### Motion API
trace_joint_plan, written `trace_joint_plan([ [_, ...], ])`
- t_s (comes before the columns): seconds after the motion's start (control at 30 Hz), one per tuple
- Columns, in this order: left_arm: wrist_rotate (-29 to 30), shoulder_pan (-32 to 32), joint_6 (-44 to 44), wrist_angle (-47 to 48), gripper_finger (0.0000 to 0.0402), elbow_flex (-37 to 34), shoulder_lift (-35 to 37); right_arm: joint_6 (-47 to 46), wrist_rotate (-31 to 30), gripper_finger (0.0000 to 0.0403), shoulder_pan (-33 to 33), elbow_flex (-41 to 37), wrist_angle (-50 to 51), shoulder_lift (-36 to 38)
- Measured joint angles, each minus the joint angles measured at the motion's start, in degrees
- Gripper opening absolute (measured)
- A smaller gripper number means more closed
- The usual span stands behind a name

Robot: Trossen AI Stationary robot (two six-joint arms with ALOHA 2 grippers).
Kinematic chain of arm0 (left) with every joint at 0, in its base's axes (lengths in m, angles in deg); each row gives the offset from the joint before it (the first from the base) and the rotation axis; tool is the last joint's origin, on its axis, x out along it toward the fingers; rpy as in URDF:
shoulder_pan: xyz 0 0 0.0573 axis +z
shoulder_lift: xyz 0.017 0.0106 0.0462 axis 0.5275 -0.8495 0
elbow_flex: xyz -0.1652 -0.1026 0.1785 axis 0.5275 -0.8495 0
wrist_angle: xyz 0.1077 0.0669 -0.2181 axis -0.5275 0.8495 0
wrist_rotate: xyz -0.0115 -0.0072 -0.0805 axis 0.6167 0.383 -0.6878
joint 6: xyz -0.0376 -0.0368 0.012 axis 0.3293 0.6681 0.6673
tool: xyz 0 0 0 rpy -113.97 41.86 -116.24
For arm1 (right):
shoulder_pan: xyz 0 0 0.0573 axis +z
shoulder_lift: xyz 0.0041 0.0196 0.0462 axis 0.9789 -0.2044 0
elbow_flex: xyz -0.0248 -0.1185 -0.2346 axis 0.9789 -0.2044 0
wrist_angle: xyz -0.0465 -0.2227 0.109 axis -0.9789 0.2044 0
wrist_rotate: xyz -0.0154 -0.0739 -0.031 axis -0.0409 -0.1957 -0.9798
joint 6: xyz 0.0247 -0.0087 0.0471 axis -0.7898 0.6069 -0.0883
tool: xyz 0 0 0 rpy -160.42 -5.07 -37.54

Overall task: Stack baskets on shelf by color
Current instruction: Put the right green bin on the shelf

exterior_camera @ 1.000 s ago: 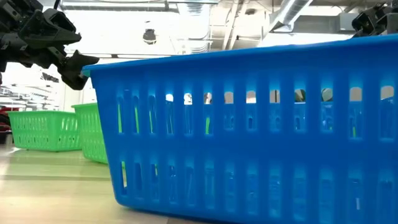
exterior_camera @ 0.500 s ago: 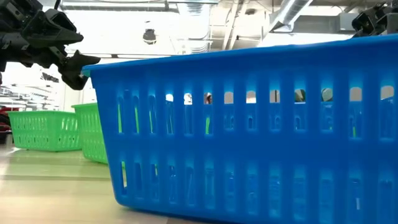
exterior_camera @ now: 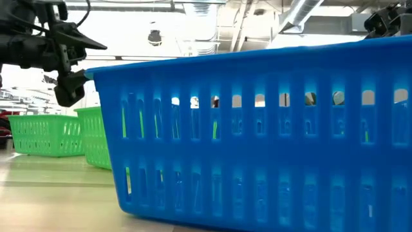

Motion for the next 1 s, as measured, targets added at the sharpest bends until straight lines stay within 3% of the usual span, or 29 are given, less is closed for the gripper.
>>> trace_joint_plan([
  [0.27,11.6,0.0,2.7,0.0,0.0224,0.0,0.0,0.0,-0.2,0.0085,0.0,0.0,-0.3,0.0],
  [0.4,13.8,0.0,3.4,0.5,0.0224,0.0,0.0,-1.0,-0.2,0.0085,0.2,0.0,-0.6,0.0],
  [0.77,16.3,0.0,2.6,0.5,0.0224,0.0,0.0,-40.0,0.9,0.0085,0.9,-0.1,-4.0,0.0],
  [1.0,19.2,0.0,4.6,0.3,0.0224,0.0,0.0,-52.3,0.6,0.0085,0.4,-0.1,-3.8,0.0],
])
